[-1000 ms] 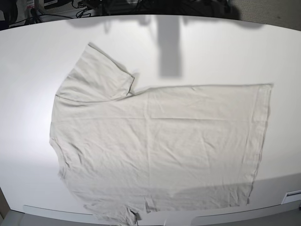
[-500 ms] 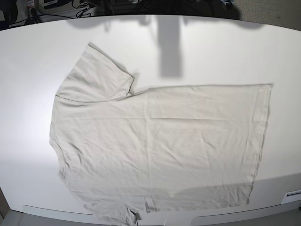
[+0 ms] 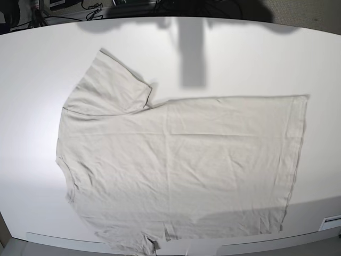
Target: Fold the T-shirt properly
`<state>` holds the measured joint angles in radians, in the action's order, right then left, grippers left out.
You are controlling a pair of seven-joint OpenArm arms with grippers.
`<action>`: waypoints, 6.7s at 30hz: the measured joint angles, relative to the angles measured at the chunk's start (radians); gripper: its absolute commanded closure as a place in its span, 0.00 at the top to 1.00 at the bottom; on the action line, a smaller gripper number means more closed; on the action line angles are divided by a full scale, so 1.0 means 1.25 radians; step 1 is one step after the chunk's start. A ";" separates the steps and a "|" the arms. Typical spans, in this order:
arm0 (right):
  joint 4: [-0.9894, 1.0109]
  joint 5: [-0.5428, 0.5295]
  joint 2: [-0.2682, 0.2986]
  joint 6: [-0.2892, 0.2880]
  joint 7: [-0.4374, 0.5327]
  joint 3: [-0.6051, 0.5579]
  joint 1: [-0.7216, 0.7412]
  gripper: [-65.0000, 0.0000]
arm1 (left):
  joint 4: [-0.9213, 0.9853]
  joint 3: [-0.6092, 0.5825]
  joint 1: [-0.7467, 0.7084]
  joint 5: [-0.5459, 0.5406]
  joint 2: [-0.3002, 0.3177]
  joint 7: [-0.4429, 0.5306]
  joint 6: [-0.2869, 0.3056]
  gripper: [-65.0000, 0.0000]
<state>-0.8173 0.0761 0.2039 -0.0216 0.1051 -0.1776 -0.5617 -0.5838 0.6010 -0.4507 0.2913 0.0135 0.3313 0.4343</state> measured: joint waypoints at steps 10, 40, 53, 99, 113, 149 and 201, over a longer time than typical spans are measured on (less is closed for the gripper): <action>-0.269 -0.003 0.069 0.000 -0.031 -0.001 -0.182 0.55 | -0.354 -0.106 -0.225 -0.097 -0.024 -0.079 0.009 0.43; -1.044 0.147 0.417 0.071 -0.301 -0.001 -0.471 0.55 | -1.119 -0.209 -0.373 0.074 0.229 -0.283 0.017 0.43; -1.075 0.145 0.416 0.074 -0.402 -0.001 -0.375 0.55 | -1.077 -0.380 -0.100 0.146 0.327 -0.420 0.021 0.43; -1.080 0.186 0.413 0.164 -0.432 -0.002 -0.375 0.55 | -0.484 -0.493 0.287 0.194 0.430 -0.210 0.029 0.23; -1.082 0.307 0.413 0.030 -0.467 -0.002 -0.329 0.55 | -0.486 -0.493 0.271 0.189 0.430 -0.225 0.057 0.00; -0.758 0.311 0.513 -0.212 -0.294 -0.038 0.019 0.55 | -0.491 -0.487 0.231 0.121 0.435 -0.225 0.038 0.00; -0.903 0.034 0.535 -0.148 -0.487 -0.052 -0.087 0.00 | -0.757 -0.461 -0.133 -0.213 0.529 -0.351 -0.159 0.00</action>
<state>-1.9461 0.1184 0.8726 -0.2070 -0.5034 -0.2428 -0.6708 -1.5295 0.0246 -0.6167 0.0254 0.6746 -0.1078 0.2359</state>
